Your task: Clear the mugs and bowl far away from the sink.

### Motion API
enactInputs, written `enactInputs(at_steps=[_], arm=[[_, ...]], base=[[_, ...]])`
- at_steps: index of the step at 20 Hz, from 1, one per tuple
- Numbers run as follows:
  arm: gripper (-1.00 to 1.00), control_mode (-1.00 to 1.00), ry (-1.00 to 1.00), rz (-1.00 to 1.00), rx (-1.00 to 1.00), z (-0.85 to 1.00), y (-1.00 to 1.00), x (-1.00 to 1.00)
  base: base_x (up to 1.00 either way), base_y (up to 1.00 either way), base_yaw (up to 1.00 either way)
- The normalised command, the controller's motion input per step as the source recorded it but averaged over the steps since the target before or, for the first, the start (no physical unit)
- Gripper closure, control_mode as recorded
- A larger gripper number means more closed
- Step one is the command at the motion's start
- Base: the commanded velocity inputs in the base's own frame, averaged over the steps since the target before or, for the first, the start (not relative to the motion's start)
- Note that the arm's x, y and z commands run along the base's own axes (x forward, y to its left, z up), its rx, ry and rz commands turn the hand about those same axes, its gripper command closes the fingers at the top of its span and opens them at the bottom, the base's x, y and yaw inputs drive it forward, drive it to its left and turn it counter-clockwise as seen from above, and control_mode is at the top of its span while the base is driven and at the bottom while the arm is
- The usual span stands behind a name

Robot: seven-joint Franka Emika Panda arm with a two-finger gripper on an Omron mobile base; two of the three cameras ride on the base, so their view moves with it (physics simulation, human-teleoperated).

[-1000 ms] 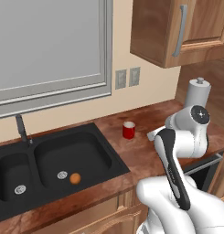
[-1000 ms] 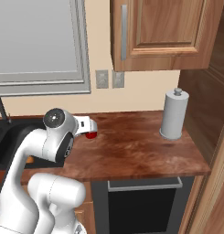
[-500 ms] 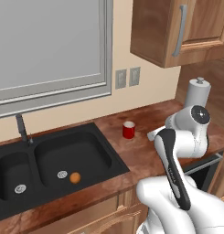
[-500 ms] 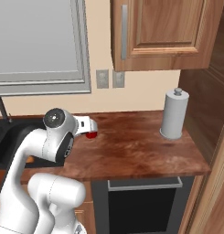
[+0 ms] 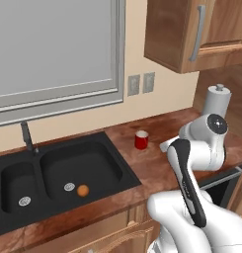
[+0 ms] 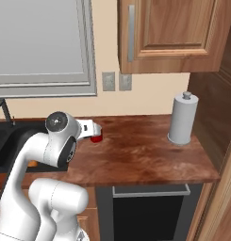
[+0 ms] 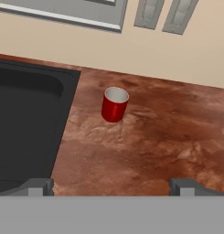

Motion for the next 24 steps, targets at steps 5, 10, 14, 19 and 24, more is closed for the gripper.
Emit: enactInputs(at_steps=[5, 10, 14, 19, 24], arm=[[-1.0, 1.0, 0.0, 0.0, 0.0, 0.0, 0.0, 0.0], [-1.0, 1.0, 0.0, 0.0, 0.0, 0.0, 0.0, 0.0], [-1.0, 1.0, 0.0, 0.0, 0.0, 0.0, 0.0, 0.0], [-1.0, 1.0, 0.0, 0.0, 0.0, 0.0, 0.0, 0.0], [-1.0, 1.0, 0.0, 0.0, 0.0, 0.0, 0.0, 0.0]], base=[[0.06, 0.05, 0.0], [0.04, 0.09, 0.0], [0.18, 0.18, 0.05], [0.21, -0.12, 0.19], [0.18, -0.47, 0.23]])
